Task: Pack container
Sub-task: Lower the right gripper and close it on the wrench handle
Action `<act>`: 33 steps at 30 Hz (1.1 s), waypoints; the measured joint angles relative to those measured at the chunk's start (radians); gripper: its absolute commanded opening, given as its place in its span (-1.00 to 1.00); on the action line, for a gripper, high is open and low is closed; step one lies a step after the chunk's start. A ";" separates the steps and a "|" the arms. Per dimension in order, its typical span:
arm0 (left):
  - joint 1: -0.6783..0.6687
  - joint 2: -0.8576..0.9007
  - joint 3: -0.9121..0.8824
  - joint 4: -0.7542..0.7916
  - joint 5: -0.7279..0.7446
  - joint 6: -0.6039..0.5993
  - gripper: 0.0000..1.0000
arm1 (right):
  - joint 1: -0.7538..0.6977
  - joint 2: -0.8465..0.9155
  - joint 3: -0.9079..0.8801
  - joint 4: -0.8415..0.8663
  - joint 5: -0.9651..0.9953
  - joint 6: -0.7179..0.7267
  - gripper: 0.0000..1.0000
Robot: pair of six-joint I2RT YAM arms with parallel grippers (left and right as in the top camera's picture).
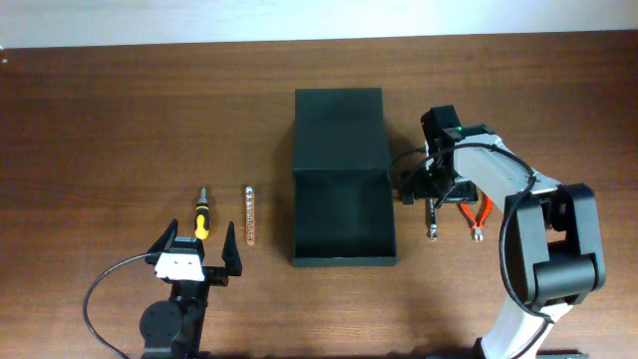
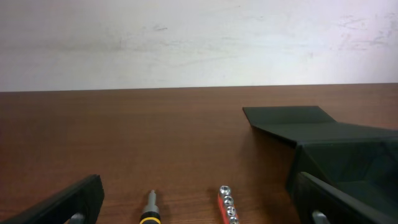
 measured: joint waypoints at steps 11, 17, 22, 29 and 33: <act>0.000 0.000 0.000 0.000 0.000 0.000 0.98 | 0.000 0.000 0.000 0.001 -0.019 -0.012 0.98; 0.000 0.000 0.000 0.000 0.000 0.000 0.99 | 0.000 0.000 0.000 0.007 -0.026 -0.012 0.98; 0.000 0.000 0.000 0.000 0.000 0.000 0.98 | 0.000 0.000 -0.002 0.021 -0.026 -0.012 0.98; 0.000 0.000 0.000 0.000 0.000 0.000 0.99 | 0.000 0.000 -0.011 0.021 -0.027 -0.013 0.98; 0.000 0.000 0.000 0.000 0.000 0.000 0.99 | 0.000 0.005 -0.011 0.021 -0.029 -0.013 0.98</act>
